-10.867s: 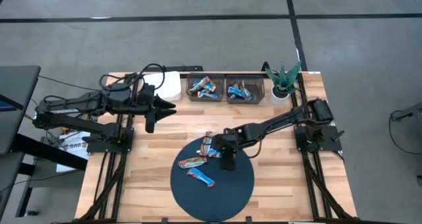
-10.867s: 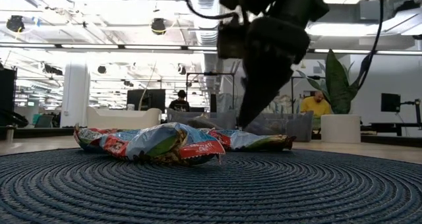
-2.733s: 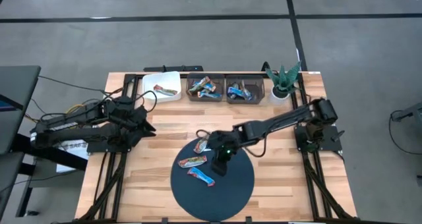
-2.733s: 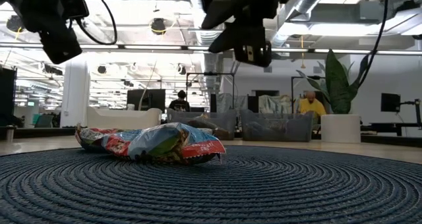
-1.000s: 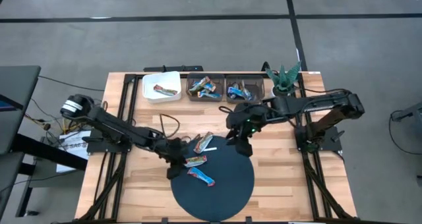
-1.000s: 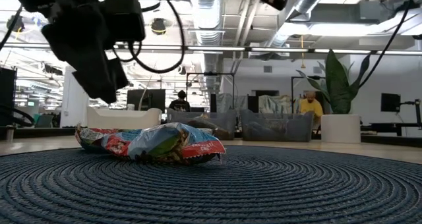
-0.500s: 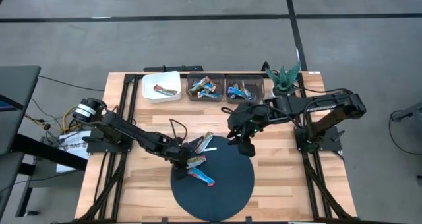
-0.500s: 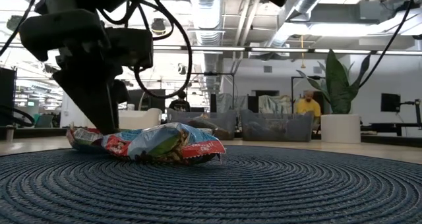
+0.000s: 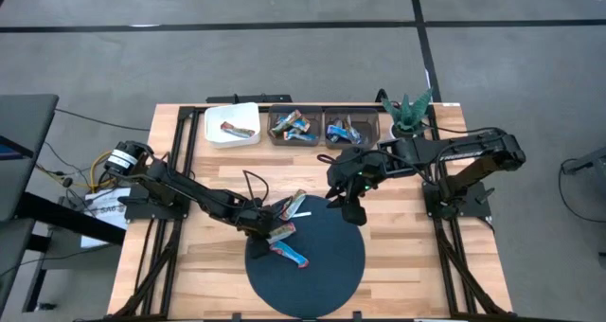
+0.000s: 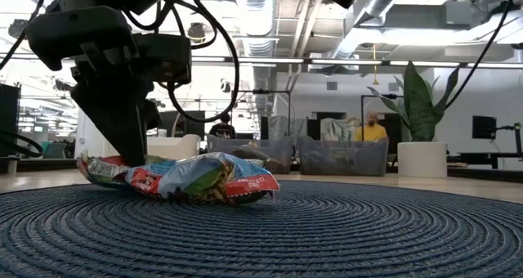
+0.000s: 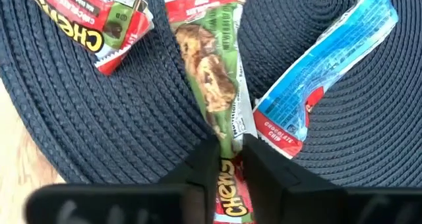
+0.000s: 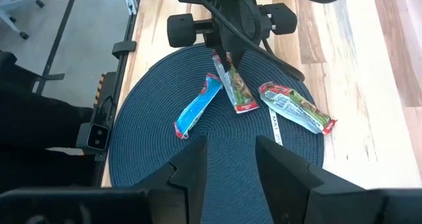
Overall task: Pick and place Granola Bars by type
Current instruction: Put the red granola bar into the white bin
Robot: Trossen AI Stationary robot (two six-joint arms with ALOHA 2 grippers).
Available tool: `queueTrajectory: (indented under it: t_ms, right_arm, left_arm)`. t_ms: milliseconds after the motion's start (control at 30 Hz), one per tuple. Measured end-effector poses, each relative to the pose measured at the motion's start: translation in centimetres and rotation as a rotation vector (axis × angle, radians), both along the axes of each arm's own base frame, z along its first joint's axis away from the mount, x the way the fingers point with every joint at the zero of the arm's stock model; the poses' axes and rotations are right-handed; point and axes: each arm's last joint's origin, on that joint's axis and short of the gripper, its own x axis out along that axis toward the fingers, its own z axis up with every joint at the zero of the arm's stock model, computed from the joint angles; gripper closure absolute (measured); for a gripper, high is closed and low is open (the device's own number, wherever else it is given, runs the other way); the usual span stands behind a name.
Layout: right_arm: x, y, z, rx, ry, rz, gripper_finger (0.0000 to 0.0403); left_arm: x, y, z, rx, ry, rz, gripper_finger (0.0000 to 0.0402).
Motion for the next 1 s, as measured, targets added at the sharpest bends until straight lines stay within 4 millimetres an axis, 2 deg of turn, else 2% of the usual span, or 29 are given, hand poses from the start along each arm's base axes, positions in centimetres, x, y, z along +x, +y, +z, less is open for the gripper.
queueTrajectory:
  t_ms: [167,400,500,633,767,1000]
  right_arm:
    - [0.0,0.0,0.0,-0.007,-0.002,0.004,0.0282]
    - [0.0,-0.1,0.0,-0.013,-0.004,0.008,0.0282]
    - [0.0,-0.1,0.0,-0.025,-0.005,-0.003,0.0282]
    - [0.1,-0.1,0.0,-0.026,-0.009,-0.005,0.0282]
    - [0.3,-0.1,0.2,-0.033,-0.041,-0.016,0.0282]
    - [1.0,-1.2,0.7,-0.141,-0.130,-0.159,0.0282]
  left_arm:
    - [0.0,0.0,0.0,-0.008,0.001,-0.004,0.0393]
    - [0.0,0.0,0.1,-0.027,0.008,0.067,0.0393]
    - [-0.1,0.2,0.7,-0.024,-0.018,0.141,0.0398]
    - [-0.5,0.7,2.5,-0.008,-0.089,0.229,0.0399]
    - [-1.8,1.7,5.0,0.057,-0.162,0.369,0.0400]
    - [-5.3,6.3,9.7,0.197,-0.297,0.660,0.0401]
